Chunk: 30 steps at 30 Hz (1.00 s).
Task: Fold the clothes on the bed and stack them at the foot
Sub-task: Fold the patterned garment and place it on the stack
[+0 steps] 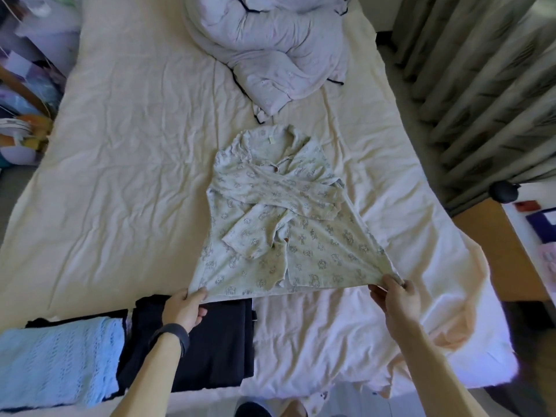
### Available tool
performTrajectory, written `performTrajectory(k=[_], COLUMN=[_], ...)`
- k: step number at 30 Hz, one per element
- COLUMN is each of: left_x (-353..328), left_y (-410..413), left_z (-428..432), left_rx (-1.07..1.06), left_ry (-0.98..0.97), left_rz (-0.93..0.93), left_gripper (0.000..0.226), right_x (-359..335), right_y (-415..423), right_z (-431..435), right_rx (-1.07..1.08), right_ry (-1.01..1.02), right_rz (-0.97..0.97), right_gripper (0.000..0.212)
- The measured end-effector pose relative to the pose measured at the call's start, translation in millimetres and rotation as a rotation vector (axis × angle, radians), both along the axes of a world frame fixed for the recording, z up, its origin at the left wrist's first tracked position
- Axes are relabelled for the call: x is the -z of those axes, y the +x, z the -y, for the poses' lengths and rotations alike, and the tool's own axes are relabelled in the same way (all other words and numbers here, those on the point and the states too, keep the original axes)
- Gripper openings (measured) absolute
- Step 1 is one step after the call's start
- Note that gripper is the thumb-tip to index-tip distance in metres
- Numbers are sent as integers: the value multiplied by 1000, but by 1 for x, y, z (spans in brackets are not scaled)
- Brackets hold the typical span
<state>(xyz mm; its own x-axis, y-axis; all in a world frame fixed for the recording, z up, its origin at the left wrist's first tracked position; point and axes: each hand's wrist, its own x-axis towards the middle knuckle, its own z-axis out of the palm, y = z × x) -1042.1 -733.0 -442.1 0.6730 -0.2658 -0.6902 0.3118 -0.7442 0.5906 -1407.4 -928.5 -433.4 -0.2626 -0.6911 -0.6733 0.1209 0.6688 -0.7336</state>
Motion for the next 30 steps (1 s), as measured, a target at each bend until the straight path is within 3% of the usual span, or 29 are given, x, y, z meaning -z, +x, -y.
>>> performTrajectory(k=[9, 15, 22, 30], left_x=[-58, -73, -62, -10], left_y=[-42, -33, 1, 73], left_z=[-56, -64, 2, 131], left_rx=[-110, -80, -44, -240], left_ry=[-4, 41, 9, -94], left_rz=[-100, -114, -158, -371], left_gripper=[9, 13, 7, 14], right_x=[-65, -68, -61, -21], right_y=[-44, -34, 11, 82], right_z=[-65, -84, -27, 95], right_rx=[66, -40, -111, -72], right_ry=[88, 149, 145, 121], right_rz=[-3, -34, -84, -94], right_gripper=[5, 14, 11, 7])
